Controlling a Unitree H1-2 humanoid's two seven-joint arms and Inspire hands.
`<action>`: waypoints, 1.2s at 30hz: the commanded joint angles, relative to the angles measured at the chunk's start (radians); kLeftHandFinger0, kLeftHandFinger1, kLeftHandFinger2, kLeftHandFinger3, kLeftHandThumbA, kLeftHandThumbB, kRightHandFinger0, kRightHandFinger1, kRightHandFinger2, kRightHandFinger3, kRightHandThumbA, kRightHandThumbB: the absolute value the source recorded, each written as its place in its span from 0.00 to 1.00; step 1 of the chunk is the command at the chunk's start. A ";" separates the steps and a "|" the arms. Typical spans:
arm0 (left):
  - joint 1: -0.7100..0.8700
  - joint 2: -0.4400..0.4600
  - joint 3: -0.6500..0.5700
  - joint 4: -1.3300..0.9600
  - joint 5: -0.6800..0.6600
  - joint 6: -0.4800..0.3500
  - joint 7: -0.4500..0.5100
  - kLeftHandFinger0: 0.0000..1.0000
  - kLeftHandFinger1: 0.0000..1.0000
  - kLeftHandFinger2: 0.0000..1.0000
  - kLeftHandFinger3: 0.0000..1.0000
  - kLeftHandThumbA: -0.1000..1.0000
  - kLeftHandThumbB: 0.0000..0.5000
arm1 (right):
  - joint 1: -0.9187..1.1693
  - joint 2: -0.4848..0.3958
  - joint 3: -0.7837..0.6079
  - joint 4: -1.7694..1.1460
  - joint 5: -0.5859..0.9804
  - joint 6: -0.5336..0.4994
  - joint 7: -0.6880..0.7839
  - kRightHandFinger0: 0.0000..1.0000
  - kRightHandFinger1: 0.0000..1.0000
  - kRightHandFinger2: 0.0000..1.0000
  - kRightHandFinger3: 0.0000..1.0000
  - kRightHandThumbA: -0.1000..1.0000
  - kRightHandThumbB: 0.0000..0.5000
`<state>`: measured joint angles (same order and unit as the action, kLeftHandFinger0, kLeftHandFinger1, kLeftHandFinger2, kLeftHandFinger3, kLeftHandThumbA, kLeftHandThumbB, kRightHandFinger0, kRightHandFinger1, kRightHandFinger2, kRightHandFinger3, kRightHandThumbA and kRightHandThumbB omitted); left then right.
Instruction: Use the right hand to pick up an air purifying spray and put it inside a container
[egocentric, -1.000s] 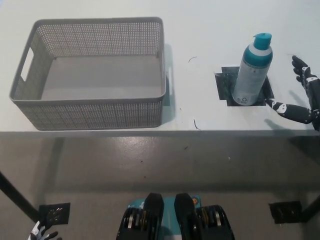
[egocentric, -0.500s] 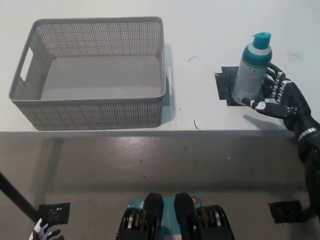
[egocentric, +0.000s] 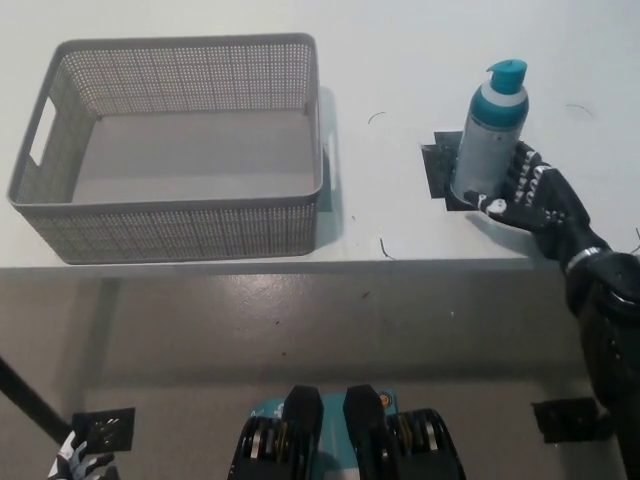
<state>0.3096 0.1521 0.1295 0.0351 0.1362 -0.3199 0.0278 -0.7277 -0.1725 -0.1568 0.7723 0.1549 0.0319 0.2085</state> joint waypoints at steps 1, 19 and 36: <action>0.008 0.016 0.004 -0.020 -0.002 -0.024 0.007 0.72 0.81 0.92 1.00 0.49 0.70 | -0.140 0.028 -0.043 0.102 0.080 -0.086 0.027 1.00 1.00 1.00 1.00 0.86 1.00; -0.033 0.013 -0.029 -0.028 -0.008 0.032 -0.018 0.70 0.78 0.92 1.00 0.46 0.75 | -0.468 0.143 -0.451 0.403 0.292 -0.193 -0.415 0.42 0.41 0.51 0.55 0.00 0.63; -0.026 0.029 -0.028 -0.018 0.000 0.030 -0.019 0.71 0.80 0.92 1.00 0.45 0.74 | -0.527 0.258 -0.368 -0.205 0.300 0.103 -0.489 0.34 0.32 0.44 0.42 0.00 0.81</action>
<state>0.2773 0.1574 0.1038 0.0357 0.1336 -0.2832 0.0158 -1.0801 0.0197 -0.6045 0.8092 0.4056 0.0190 -0.2374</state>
